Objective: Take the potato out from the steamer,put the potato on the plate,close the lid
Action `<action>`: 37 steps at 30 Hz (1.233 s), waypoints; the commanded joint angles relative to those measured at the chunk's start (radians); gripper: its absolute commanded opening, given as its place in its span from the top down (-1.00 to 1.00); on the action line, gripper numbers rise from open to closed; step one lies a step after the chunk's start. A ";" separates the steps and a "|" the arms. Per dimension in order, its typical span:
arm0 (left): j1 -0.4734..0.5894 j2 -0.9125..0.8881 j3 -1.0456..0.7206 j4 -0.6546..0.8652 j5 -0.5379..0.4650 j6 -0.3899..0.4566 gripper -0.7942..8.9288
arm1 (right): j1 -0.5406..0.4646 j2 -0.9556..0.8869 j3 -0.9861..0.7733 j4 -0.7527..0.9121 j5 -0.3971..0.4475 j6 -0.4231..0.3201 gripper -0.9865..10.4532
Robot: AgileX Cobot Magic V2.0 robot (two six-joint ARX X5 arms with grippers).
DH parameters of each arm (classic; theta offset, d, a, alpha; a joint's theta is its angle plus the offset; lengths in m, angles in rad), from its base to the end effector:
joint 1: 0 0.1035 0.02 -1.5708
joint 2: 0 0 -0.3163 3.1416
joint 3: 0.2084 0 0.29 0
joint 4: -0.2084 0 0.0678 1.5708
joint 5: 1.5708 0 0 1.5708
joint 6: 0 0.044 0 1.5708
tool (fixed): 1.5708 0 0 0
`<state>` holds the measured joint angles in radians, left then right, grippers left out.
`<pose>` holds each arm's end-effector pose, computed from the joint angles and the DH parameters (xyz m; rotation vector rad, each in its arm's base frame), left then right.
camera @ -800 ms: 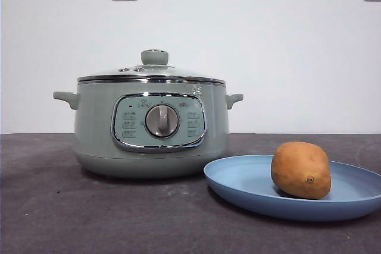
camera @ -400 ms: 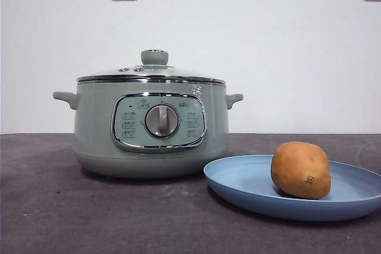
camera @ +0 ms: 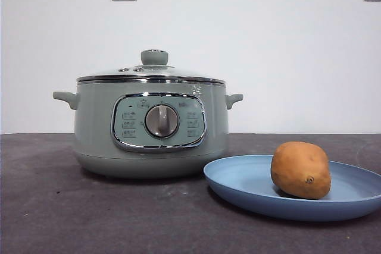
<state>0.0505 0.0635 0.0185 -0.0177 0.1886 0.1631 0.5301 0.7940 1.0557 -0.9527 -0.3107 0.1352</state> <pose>0.1016 -0.0031 0.1638 0.1553 0.0509 -0.1428 0.1151 0.0831 0.3905 0.0442 0.7595 0.7565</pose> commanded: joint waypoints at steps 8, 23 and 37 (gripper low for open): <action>0.003 -0.022 -0.014 -0.098 -0.006 -0.004 0.84 | 0.001 -0.003 0.000 0.002 0.002 0.005 0.83; 0.003 -0.022 -0.014 -0.156 -0.004 -0.006 0.84 | 0.001 -0.003 0.000 0.002 0.002 0.005 0.83; 0.003 -0.022 -0.014 -0.156 -0.003 -0.006 0.84 | 0.001 -0.003 0.000 0.001 0.002 0.004 0.83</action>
<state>0.0505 0.0456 0.0185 -0.1722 0.1860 0.1635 0.5301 0.7940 1.0557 -0.9527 -0.3107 0.1352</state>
